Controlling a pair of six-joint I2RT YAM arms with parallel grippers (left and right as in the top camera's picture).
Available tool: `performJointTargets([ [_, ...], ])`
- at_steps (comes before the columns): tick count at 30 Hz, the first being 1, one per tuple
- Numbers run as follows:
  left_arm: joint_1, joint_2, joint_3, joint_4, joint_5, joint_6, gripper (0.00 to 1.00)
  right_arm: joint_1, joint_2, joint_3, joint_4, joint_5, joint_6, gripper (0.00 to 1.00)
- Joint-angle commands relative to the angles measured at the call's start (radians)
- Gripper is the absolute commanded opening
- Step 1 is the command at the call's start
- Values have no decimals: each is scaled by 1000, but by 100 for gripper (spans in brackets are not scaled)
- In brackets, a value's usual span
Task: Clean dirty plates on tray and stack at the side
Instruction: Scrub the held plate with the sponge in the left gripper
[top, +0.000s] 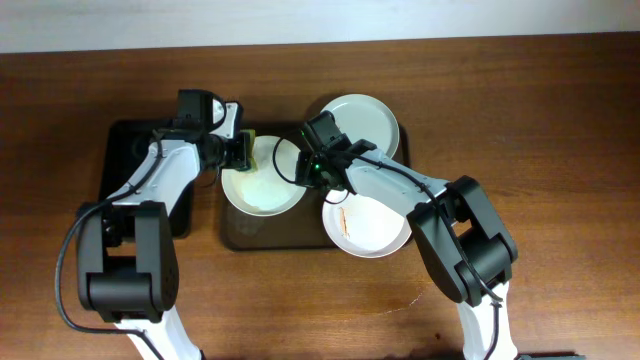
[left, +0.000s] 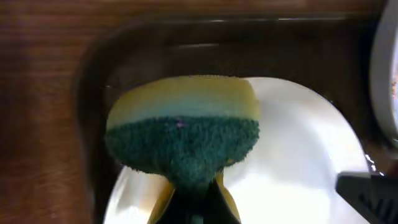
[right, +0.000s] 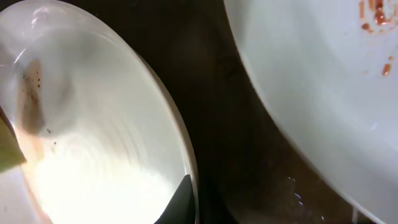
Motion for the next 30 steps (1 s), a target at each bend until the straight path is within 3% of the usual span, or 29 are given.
performJointTargets([
  [1, -26, 14, -8, 3, -33, -3, 0, -3, 26, -2, 0, 6, 4, 4],
  [5, -79, 37, -46, -3, -34, -3, 0, -3, 26, -2, -2, 2, 4, 4],
  [10, -92, 68, -48, -154, -32, -4, 1, -3, 26, -2, -3, -14, 4, 4],
  [14, -69, 66, 1, -275, 96, -7, 1, -3, 26, -2, -3, -17, 4, 4],
  [19, -50, 72, 20, -103, 71, -7, 0, -3, 26, -2, -3, -17, 4, 4],
  [23, -51, 103, 19, -77, 64, -7, 1, -3, 26, -2, -2, -17, 4, 4],
  [27, -51, 152, 19, -217, 54, -96, 0, -3, 26, -2, -1, -17, 4, 4],
  [30, -49, 152, 49, -372, 54, -95, 1, -3, 26, -2, 0, -17, 4, 4],
])
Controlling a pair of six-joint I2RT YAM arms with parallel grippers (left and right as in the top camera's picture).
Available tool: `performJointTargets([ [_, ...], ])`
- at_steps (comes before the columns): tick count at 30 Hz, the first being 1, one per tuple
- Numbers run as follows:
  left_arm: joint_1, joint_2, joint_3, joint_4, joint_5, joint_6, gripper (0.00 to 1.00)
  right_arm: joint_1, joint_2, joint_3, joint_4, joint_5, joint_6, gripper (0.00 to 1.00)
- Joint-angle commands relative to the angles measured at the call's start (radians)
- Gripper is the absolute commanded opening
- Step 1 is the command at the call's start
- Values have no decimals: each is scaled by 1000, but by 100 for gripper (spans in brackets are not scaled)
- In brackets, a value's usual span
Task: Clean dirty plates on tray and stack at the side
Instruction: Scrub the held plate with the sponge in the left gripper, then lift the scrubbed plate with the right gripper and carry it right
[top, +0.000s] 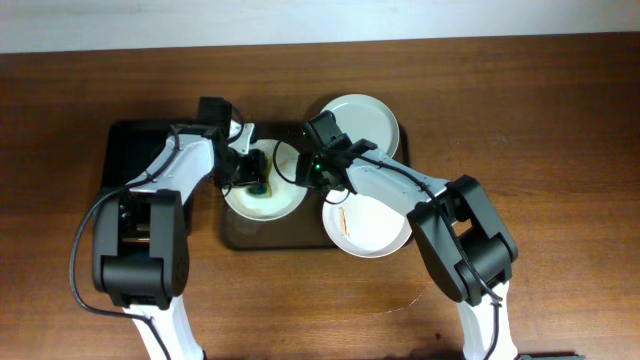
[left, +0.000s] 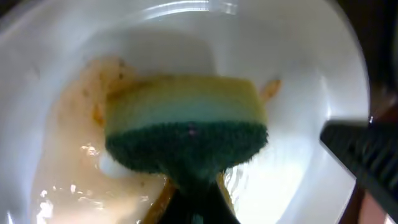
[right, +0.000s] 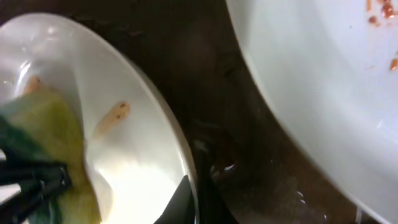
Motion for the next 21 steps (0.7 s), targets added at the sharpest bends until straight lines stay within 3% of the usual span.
performJointTargets([
  [1, 5, 67, 15, -156, -27, -32, 1, -3, 24, -2, 2, 3, 5, 4],
  [5, 52, 67, 270, -389, -29, 26, 0, -3, 24, -2, -1, -1, 5, 4],
  [11, 92, 67, 495, -472, -44, 36, 0, 0, 26, -2, -2, -24, 5, 5],
  [12, 92, 67, 495, -473, -45, 37, 0, 4, 29, -2, -4, -23, 5, 6],
  [13, 92, 68, 492, -473, -49, 37, 0, 9, 36, -2, -3, -25, 6, 16],
  [15, 92, 68, 491, -473, -51, 36, 0, 12, 42, -2, 0, -40, 5, 20],
  [16, 92, 68, 491, -473, -51, 36, 0, 11, 40, -2, 0, -50, 5, 8],
  [17, 92, 68, 491, -473, -51, 37, 0, 5, 31, -2, 0, -58, 5, 4],
  [21, 93, 68, 491, -472, -63, 36, 1, -11, -77, -1, -32, -79, -55, 4],
])
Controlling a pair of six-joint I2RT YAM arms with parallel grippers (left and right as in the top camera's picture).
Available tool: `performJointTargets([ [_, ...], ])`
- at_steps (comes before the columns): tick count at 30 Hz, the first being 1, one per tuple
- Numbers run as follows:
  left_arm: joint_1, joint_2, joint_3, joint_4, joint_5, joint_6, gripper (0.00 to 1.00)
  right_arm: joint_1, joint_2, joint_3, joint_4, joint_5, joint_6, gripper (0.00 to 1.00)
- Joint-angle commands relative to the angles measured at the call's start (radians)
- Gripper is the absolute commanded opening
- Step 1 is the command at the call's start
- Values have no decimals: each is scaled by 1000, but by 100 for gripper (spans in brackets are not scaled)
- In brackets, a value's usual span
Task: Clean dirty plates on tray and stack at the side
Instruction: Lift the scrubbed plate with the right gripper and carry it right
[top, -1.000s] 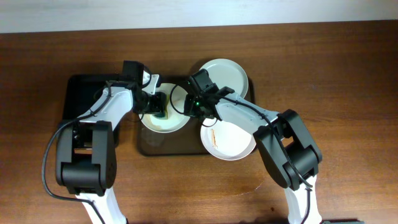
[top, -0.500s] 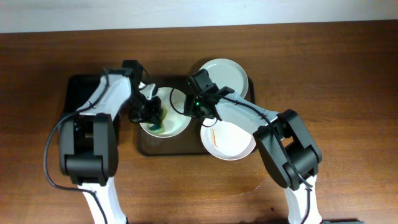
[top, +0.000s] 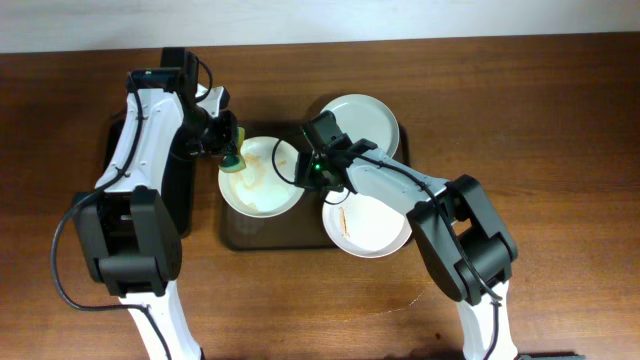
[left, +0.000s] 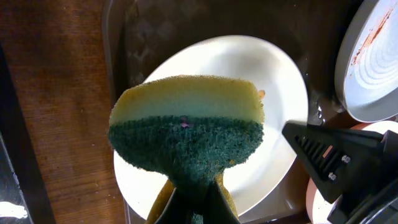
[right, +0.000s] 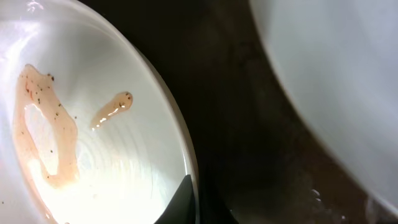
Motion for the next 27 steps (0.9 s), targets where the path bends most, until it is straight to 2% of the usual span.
performJointTargets([
  [1, 3, -1, 15, 3, -22, 17, 1, -8, -121, 0, -50, -20, -73, 4],
  [3, 3, -1, 15, 14, -21, 16, 1, -6, -209, 6, -159, 76, -77, 4],
  [5, 3, -1, 15, 17, -22, 17, 1, -5, -309, 7, -308, 272, -98, 4],
  [11, 3, -1, 15, 48, -22, 16, 1, 41, -414, 7, -434, 701, -171, 4],
  [13, 3, -1, 15, 53, -22, 16, 1, 74, -413, 7, -438, 799, -201, 4],
  [17, 3, -1, 15, 60, -22, 16, 0, 238, -412, 7, -429, 1173, -219, 4],
  [20, 3, -1, 15, 64, -22, 16, 1, 309, -412, 7, -417, 1287, -225, 4],
  [27, 3, -1, 15, 67, -22, 16, 1, 451, -411, 7, -281, 1632, -389, 4],
])
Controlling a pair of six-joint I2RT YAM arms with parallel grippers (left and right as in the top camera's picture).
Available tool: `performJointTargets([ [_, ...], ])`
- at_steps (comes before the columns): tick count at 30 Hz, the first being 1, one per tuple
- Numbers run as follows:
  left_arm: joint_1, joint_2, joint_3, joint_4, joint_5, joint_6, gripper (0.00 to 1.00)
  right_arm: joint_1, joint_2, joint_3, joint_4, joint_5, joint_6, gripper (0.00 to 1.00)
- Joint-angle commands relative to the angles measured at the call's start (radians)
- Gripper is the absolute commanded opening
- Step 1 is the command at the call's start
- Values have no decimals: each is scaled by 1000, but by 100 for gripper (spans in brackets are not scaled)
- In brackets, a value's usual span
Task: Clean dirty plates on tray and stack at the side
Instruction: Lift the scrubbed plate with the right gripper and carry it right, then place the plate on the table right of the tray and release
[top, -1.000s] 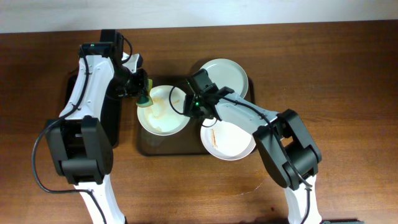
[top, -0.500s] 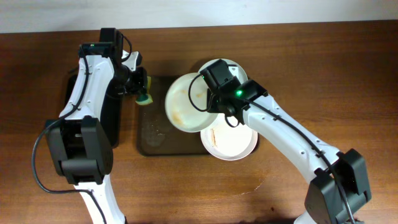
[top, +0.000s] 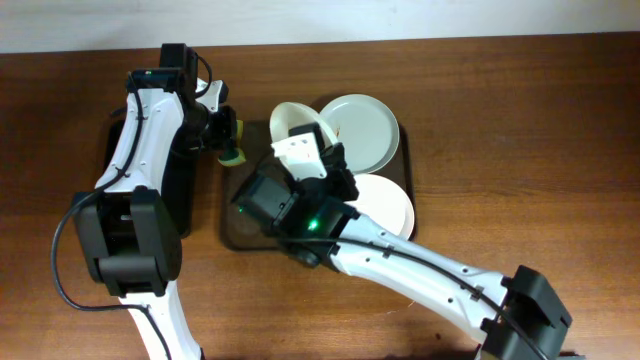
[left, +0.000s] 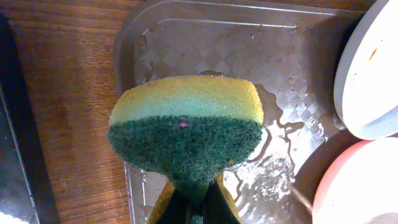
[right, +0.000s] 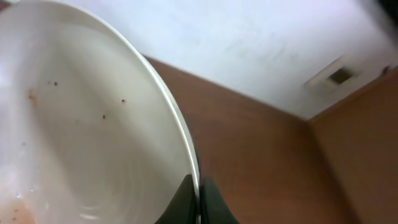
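My right gripper (right: 198, 190) is shut on the rim of a white plate (right: 93, 124), which it holds tilted high above the tray (top: 250, 225). That plate (top: 293, 118) carries a few red specks and a faint smear. My left gripper (left: 193, 202) is shut on a yellow and green sponge (left: 186, 124), which hangs over the tray's wet left end (left: 205, 56). The sponge (top: 233, 151) is apart from the lifted plate. A second plate (top: 362, 125) lies at the tray's back right, and a third plate (top: 388, 203) at its right front.
A black tray (top: 140, 150) sits to the left under my left arm. My raised right arm (top: 400, 260) crosses the front of the grey tray and hides part of it. Brown table (top: 530, 150) spreads to the right.
The plate lay flat on the tray with my right gripper on its rim. Now it is lifted off and tilted up, the right arm raised. The sponge is still at the tray's left end.
First the sponge was at the plate's left edge while my right gripper held the rim. Then the sponge was down in the plate on an orange smear. Then it was raised to the left, with smears showing in the plate. Now the plate is held aloft.
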Motion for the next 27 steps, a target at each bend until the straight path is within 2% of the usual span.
performJointTargets([
  [1, 3, 0, 15, 3, -3, 16, 0, 41, -20, 8, 46, 219, -75, 4],
  [6, 3, 0, 15, 9, -3, 16, 1, 89, -20, 8, 64, 359, -74, 4],
  [9, 3, 0, 15, 11, -3, 16, 1, 100, -20, 8, 67, 358, -73, 4],
  [12, 3, 0, 15, 12, -3, 16, 1, 77, -25, 8, 50, 154, -73, 4],
  [15, 3, 0, 15, 12, -3, 16, 1, 36, -76, 8, -41, -72, 57, 4],
  [17, 3, 0, 15, 13, -3, 16, 1, -102, -159, 8, -135, -361, 166, 4],
  [20, 3, 0, 15, 13, -4, 17, 0, -391, -257, 8, -220, -770, 167, 4],
  [22, 3, 0, 15, 13, -12, 17, 1, -565, -283, 8, -258, -969, 159, 4],
  [25, 3, 0, 15, 13, -16, 17, 1, -877, -270, 6, -327, -1159, 134, 4],
  [27, 3, 0, 15, 13, -15, 17, 0, -1023, -246, -6, -340, -1179, 134, 4],
])
